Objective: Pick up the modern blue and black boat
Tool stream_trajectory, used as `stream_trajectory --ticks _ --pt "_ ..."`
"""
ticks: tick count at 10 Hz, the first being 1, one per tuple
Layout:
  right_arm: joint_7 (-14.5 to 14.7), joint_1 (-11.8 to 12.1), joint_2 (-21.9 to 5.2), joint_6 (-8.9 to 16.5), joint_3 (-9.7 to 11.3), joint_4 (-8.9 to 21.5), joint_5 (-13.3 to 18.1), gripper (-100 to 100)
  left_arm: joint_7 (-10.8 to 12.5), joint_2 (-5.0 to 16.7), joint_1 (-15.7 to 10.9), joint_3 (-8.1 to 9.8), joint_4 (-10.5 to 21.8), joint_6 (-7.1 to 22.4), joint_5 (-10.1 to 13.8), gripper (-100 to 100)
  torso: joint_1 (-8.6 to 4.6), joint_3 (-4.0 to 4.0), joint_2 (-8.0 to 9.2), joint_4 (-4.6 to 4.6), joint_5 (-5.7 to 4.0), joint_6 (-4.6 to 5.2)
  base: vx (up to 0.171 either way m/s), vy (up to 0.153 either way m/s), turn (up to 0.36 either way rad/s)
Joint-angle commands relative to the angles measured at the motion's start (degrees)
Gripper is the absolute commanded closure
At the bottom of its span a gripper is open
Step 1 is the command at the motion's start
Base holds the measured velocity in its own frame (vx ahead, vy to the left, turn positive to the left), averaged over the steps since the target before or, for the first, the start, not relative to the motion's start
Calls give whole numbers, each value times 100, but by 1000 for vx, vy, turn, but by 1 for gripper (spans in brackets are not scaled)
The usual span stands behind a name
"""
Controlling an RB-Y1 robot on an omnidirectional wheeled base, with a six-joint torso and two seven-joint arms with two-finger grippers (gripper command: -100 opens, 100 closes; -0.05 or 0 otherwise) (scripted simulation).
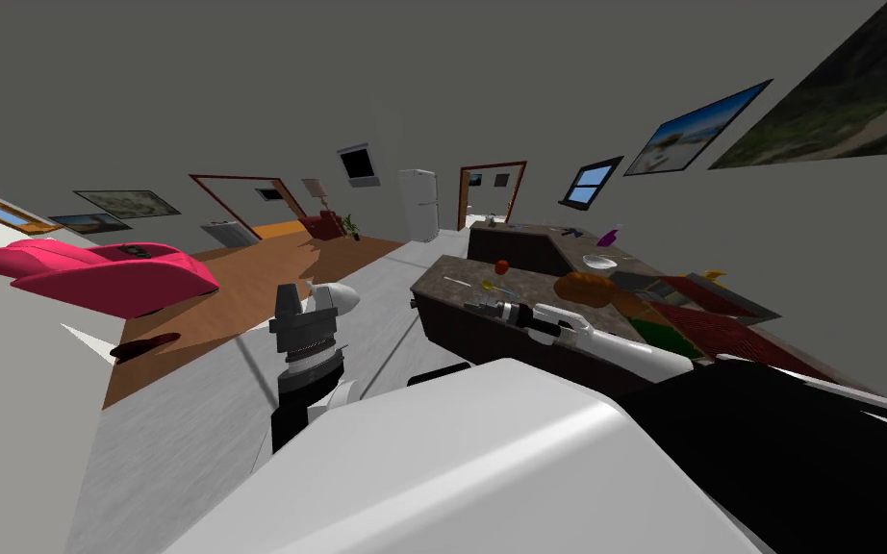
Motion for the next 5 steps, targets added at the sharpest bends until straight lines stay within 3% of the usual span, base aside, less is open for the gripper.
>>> stream_trajectory --ticks 1,3,4,5 --pt "136 -95 -286 27 278 145 -15 -100 0 0 0 0 0 0 0 0 0 0 0 0 0 0 49 53 156" --pt "136 -95 -567 27 278 145 -15 -100 0 0 0 0 0 0 0 0 1 -2 -4 -1 1 0 32 29 38" --pt "252 -185 -787 68 542 263 -29 -100 0 0 0 0 0 0 0 0 -6 2 4 1 -2 1 26 35 130" --pt "252 -185 -975 68 542 263 -29 -100 0 0 -1 0 0 0 0 0 -3 2 3 1 -1 -3 33 30 85"
